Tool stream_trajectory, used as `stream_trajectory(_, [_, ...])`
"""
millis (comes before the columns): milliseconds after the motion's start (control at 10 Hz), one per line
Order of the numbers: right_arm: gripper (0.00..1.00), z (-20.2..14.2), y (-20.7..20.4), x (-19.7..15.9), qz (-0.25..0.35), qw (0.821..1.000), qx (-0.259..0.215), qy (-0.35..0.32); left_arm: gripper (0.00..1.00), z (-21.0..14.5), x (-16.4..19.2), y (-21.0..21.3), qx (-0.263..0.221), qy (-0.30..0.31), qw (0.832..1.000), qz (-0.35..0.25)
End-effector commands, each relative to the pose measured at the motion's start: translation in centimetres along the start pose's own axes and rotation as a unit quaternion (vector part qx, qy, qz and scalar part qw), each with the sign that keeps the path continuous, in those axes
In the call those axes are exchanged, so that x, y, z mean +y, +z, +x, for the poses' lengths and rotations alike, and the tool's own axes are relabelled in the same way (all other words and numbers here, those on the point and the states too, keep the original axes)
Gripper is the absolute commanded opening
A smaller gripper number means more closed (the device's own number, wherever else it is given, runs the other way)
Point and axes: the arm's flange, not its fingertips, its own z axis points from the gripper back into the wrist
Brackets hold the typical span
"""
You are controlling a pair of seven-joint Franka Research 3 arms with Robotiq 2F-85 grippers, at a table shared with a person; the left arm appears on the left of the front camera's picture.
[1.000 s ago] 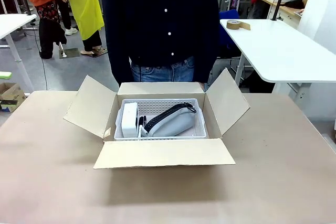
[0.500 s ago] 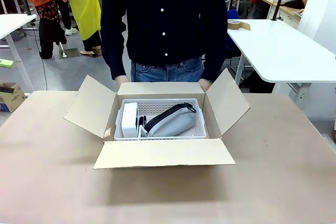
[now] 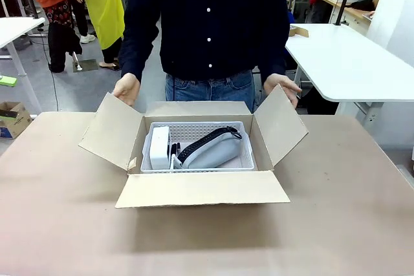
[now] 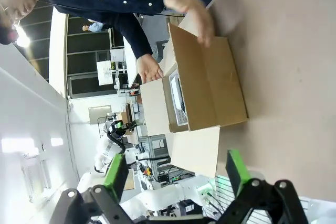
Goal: Pack the gift set into the box.
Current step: Press and hold the closed box until the human finishes sealing it.
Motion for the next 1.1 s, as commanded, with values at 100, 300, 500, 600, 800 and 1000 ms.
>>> stream_trajectory(100, [1.0,0.04,-0.33,-0.04,0.013,1.0,-0.002,0.015,1.0,-0.33,-0.05,0.02,0.001,0.001,1.0,0.002])
stream_trajectory(300, [1.0,0.04,-0.33,-0.04,0.013,1.0,-0.002,0.015,1.0,-0.33,-0.05,0.02,0.001,0.001,1.0,0.002])
stream_trajectory(500, [1.0,0.04,-0.33,-0.04,0.013,1.0,-0.002,0.015,1.0,-0.33,-0.05,0.02,0.001,0.001,1.0,0.002])
stream_trajectory(600, [1.0,0.04,-0.33,-0.04,0.013,1.0,-0.002,0.015,1.0,-0.33,-0.05,0.02,0.001,0.001,1.0,0.002])
stream_trajectory(800, [1.0,0.04,-0.33,-0.04,0.013,1.0,-0.002,0.015,1.0,-0.33,-0.05,0.02,0.001,0.001,1.0,0.002])
stream_trajectory(1000, [1.0,0.04,-0.33,-0.04,0.013,1.0,-0.002,0.015,1.0,-0.33,-0.05,0.02,0.001,0.001,1.0,0.002])
